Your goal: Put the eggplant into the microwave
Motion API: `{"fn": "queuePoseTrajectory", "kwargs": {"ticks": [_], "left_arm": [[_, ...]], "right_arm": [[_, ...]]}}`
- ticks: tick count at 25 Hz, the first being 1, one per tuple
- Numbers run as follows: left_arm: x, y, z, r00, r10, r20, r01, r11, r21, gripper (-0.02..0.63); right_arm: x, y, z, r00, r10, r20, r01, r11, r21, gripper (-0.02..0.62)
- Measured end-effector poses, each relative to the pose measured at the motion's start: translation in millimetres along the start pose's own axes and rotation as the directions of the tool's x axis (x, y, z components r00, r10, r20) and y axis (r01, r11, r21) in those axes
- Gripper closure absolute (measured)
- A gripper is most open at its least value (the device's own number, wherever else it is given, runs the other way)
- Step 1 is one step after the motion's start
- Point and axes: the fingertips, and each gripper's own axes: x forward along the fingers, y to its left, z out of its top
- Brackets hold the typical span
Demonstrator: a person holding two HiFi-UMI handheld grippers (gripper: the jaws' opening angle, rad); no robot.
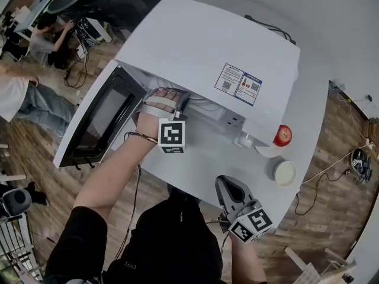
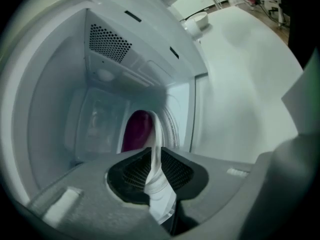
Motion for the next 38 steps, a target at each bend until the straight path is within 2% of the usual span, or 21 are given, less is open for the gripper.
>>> {"fn": "queuePoseTrajectory", "kwargs": {"ticks": [3,6,9,13,17,22,24,31,38], "left_arm": [[-7,4,-9,1.000,0.007,-0.016,-0.008,0.998,-0.056,0.512],[-20,5,-13,1.000,0.012,-0.015,-0.013,0.995,-0.100,0.512],[-39,-1,-9,1.000,-0.001,0.019,0.005,0.980,-0.198,0.512],[-71,-9,-2,0.998,-0.013,0.056,0.030,0.948,-0.317,0.512],[-104,-13,13,0.991,-0.018,0.132,0.077,0.889,-0.452,0.512],[-150,-15,29,0.980,0.004,0.201,0.105,0.843,-0.528,0.539],[-168,-17,35,0.972,0.002,0.233,0.137,0.805,-0.577,0.541],[-230,-18,58,0.939,0.043,0.340,0.235,0.642,-0.730,0.541],[-282,-21,66,0.908,0.102,0.407,0.310,0.491,-0.814,0.541]], "right_arm": [[-2,16,5,1.000,0.018,-0.007,-0.018,1.000,-0.009,0.577],[-3,30,7,0.999,0.027,-0.021,-0.027,1.000,-0.014,0.577],[-9,38,15,0.999,0.031,-0.025,-0.032,0.999,-0.031,0.577],[-21,42,30,1.000,0.014,-0.011,-0.015,0.999,-0.046,0.577],[-27,48,41,1.000,0.019,-0.003,-0.019,0.998,-0.065,0.577],[-33,65,45,0.999,0.037,-0.011,-0.038,0.996,-0.075,0.577],[-35,72,44,0.999,0.048,-0.018,-0.049,0.996,-0.081,0.577],[-49,93,44,0.996,0.081,-0.042,-0.086,0.990,-0.116,0.577],[-67,118,39,0.991,0.117,-0.067,-0.126,0.979,-0.158,0.577]]}}
